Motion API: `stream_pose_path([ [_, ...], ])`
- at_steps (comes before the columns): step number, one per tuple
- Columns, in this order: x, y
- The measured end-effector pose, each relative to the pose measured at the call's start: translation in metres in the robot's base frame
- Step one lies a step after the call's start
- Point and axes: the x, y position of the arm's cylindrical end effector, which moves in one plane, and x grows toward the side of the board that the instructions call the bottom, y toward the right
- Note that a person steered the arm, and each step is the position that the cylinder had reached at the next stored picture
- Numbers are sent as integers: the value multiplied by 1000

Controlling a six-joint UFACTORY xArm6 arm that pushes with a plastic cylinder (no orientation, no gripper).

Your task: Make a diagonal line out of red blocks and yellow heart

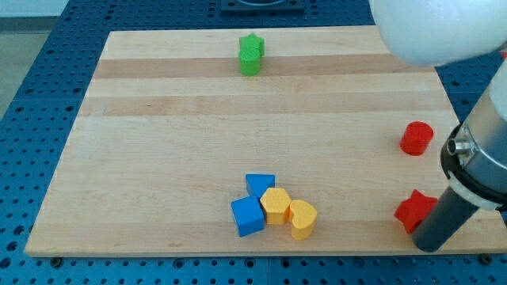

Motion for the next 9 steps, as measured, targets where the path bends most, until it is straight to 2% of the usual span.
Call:
stream_pose_path([
  [1,0,4],
  [2,-22,16],
  [4,-138,13],
  [5,-143,-6],
  [7,-61,39],
  [9,-58,18],
])
